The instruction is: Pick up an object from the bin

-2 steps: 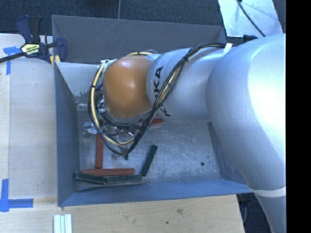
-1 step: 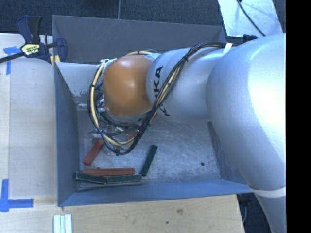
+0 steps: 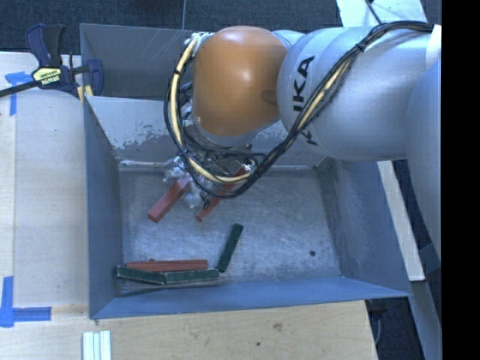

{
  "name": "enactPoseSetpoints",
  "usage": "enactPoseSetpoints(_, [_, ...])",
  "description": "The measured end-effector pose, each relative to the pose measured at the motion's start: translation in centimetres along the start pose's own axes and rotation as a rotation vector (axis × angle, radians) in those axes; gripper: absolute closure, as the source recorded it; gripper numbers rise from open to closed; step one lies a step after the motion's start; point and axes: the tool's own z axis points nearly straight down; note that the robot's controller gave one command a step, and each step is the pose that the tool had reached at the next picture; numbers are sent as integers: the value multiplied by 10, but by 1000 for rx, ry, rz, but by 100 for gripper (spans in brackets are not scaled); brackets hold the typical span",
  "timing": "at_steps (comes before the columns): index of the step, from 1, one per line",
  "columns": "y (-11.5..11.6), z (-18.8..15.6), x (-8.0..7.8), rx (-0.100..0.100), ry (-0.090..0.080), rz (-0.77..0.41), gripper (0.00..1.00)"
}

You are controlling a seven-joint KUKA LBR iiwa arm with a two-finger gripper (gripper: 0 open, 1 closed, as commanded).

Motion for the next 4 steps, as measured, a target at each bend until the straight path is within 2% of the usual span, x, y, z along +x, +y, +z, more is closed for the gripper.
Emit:
enactPoseSetpoints(1, [-44,-74,28,0,2,-324,100])
enactPoseSetpoints(2, [13,-59,10,-8,8,-100,100])
enactPoseSetpoints(3, [11,-59,10,-6,8,-98,0])
enactPoseSetpoints(4, [42,73,70,-12,14,-304,0])
